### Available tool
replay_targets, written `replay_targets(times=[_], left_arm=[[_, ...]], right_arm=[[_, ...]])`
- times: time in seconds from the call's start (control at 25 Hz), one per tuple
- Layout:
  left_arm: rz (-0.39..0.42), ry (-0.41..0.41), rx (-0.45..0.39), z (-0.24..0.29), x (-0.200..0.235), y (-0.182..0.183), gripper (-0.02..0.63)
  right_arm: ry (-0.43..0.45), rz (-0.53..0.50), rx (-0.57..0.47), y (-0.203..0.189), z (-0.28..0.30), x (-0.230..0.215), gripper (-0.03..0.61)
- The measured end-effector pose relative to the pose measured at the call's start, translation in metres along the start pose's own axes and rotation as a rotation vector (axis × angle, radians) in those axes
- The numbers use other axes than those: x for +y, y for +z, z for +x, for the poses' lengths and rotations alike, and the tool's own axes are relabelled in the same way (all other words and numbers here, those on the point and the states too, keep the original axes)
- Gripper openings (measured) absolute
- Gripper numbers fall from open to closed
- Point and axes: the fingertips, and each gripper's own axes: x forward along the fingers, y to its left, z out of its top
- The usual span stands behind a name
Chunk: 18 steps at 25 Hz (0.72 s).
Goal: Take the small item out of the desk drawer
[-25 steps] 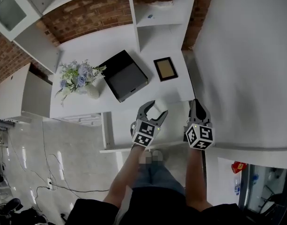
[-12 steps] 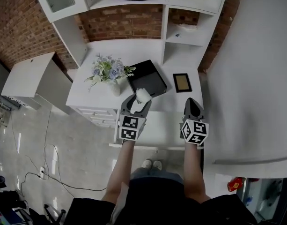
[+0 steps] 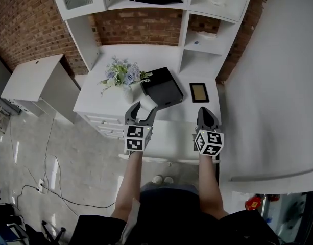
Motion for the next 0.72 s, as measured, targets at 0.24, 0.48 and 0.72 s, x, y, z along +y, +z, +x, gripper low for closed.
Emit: replay_targets(times=[0.24,0.48,0.72], left_arm=[[-0.008,-0.006,0.011,-0.002,-0.003,-0.003,0.265],[-0.007,-0.011,0.019,0.0,-0.007,-0.006,0.265],[0.012,-0.015,0.034,0.0,-0.011,-0.01,0.265]], right_arm=[[0.002,-0.005,0.011,-0.002,-0.007,0.001,-0.003],[0.0,0.003,0.021,-0.006,-0.011,-0.002,-0.003],[0.005,0.009,0.029,-0.008,-0.011,-0.003,-0.003]])
